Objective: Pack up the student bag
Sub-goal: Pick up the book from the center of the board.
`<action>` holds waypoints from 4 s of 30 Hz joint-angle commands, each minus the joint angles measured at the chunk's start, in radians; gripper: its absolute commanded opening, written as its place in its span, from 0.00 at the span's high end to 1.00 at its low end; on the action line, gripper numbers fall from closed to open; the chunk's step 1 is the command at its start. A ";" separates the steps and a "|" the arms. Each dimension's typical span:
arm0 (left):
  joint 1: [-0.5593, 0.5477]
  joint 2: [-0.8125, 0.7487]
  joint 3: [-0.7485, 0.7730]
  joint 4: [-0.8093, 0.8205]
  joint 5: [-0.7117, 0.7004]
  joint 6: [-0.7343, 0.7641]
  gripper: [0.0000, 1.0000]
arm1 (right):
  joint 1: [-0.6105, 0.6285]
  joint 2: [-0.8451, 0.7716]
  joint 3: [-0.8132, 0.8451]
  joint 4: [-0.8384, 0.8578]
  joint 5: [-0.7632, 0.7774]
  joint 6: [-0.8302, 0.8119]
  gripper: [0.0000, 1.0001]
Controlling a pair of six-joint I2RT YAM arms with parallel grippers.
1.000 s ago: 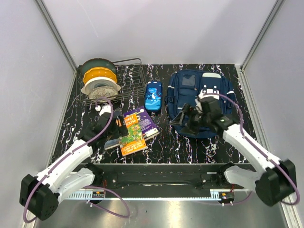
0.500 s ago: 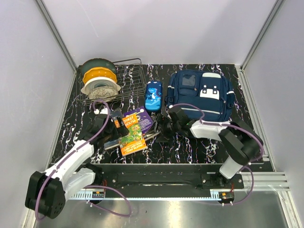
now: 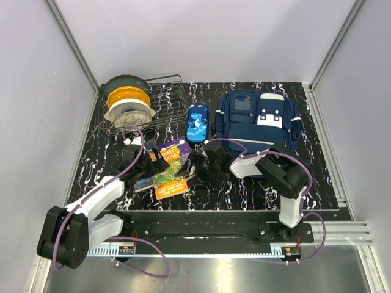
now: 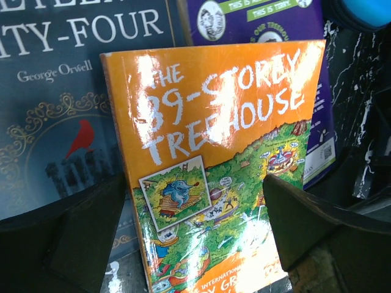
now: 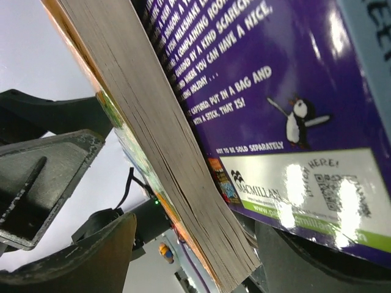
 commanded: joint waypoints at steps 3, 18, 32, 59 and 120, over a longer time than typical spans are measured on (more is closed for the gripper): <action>0.007 0.031 -0.038 0.085 0.080 -0.014 0.02 | 0.031 0.028 0.017 0.099 -0.017 0.050 0.27; 0.005 0.026 -0.073 0.087 0.107 -0.035 0.07 | 0.103 -0.014 0.068 -0.165 0.163 -0.045 0.16; 0.005 0.011 -0.084 0.104 0.147 -0.031 0.09 | 0.114 -0.003 0.035 -0.033 0.157 -0.031 0.72; 0.007 -0.141 0.387 0.067 0.341 0.170 0.01 | 0.053 -0.825 0.005 -0.562 0.399 -0.480 1.00; -0.115 0.299 0.649 0.402 1.043 0.140 0.08 | -0.067 -0.905 -0.023 -0.329 -0.046 -0.537 1.00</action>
